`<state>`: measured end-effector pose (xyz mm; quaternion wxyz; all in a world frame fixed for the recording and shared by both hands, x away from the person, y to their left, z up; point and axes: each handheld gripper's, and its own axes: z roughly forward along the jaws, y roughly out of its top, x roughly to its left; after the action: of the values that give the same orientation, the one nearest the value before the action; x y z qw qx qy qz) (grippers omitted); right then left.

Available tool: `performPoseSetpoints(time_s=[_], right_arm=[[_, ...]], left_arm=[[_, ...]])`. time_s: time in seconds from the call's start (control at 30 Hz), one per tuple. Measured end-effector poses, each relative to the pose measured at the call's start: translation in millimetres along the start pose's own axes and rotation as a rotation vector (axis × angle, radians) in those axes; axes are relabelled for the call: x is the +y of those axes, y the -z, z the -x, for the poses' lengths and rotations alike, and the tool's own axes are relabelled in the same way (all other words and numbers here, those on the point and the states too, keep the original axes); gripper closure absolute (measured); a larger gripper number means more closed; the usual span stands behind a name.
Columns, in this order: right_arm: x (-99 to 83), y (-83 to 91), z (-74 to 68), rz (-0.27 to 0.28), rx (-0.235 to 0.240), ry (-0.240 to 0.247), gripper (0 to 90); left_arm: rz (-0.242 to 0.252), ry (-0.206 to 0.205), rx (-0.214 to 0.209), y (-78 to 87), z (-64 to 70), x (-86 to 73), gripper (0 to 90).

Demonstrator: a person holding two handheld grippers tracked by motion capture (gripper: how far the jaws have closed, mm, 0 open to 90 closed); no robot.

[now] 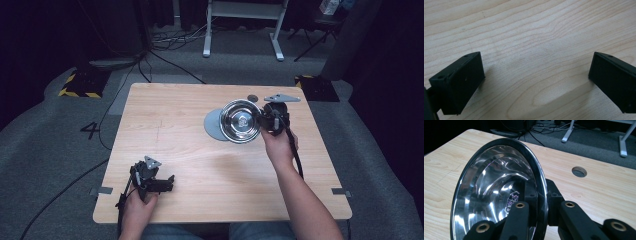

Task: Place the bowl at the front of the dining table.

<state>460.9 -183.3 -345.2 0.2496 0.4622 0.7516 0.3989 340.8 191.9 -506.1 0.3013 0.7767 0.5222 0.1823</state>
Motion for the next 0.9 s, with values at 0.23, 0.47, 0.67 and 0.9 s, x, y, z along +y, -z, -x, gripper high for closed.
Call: performPoseSetpoints(time_s=[0.23, 0.47, 0.67, 0.9], right_arm=[[13.4, -12.0, -3.6, -0.003, 0.0, 0.006, 82.9], [24.7, -25.0, -4.7, -0.012, 0.013, -0.012, 82.9], [33.9, -35.5, -2.6, -0.018, 0.012, -0.017, 82.9], [42.5, -52.5, -3.6, -0.04, -0.005, -0.002, 82.9]], left_arm=[[0.0, -0.001, 0.001, 0.0, -0.1, 0.0, 0.3], [0.001, 0.0, 0.003, -0.4, -0.1, 0.4, 0.3], [-0.001, 0.0, 0.004, -1.0, -0.3, 1.5, 0.3], [-0.002, 0.0, 0.003, -1.0, -0.3, 1.5, 0.3]])
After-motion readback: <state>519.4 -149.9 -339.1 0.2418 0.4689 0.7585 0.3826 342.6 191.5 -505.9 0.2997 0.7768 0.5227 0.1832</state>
